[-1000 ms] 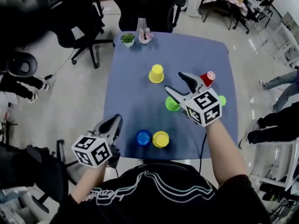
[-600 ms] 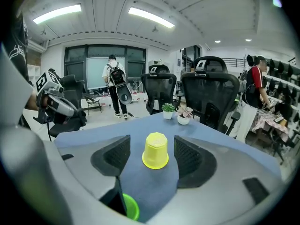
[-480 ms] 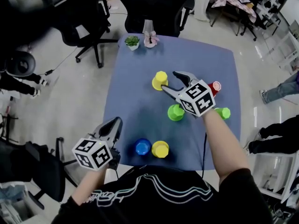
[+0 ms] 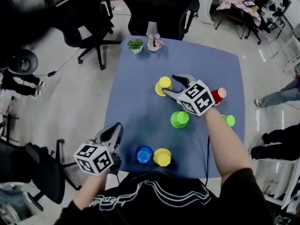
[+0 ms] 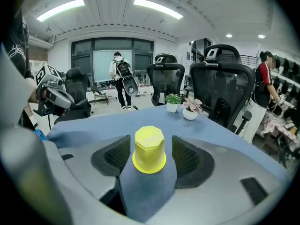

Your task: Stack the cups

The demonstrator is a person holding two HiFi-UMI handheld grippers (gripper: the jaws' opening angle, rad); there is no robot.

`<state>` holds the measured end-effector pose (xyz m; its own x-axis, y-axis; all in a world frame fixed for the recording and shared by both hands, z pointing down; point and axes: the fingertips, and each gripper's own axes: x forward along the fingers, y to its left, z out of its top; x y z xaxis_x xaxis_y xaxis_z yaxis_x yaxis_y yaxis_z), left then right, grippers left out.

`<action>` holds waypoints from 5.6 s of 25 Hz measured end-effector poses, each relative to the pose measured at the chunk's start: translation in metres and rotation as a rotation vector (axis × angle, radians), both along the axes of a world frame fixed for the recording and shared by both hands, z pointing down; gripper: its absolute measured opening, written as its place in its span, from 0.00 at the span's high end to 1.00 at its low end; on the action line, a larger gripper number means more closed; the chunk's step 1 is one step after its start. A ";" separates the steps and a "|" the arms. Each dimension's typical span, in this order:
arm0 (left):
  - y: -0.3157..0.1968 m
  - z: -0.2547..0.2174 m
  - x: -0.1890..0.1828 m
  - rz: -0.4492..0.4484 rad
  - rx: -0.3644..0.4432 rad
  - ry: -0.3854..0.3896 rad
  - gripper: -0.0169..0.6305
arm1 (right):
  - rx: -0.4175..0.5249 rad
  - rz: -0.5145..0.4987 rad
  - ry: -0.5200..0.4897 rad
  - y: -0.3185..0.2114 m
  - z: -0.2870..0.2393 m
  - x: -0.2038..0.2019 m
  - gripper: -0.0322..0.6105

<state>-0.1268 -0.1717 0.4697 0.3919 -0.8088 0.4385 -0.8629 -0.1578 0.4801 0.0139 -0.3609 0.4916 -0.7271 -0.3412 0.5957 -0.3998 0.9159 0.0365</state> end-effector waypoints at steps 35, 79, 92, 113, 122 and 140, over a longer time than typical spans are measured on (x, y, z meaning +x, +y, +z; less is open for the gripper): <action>-0.009 0.004 0.002 0.016 -0.007 0.008 0.94 | 0.087 -0.022 0.008 -0.006 -0.014 0.007 0.56; 0.089 -0.067 0.052 0.249 0.107 0.023 0.94 | 0.238 0.331 -0.040 0.186 -0.111 0.112 0.57; 0.127 -0.050 0.068 0.289 0.081 0.027 0.93 | 0.162 0.386 -0.077 0.249 -0.077 0.121 0.57; 0.154 -0.020 0.072 0.329 0.024 0.033 0.94 | 0.045 0.389 -0.065 0.300 -0.025 0.114 0.57; 0.154 -0.008 0.072 0.318 0.005 0.039 0.94 | 0.002 0.391 -0.042 0.306 0.002 0.115 0.57; 0.154 -0.005 0.068 0.281 -0.008 0.031 0.94 | -0.004 0.357 -0.015 0.303 0.017 0.110 0.57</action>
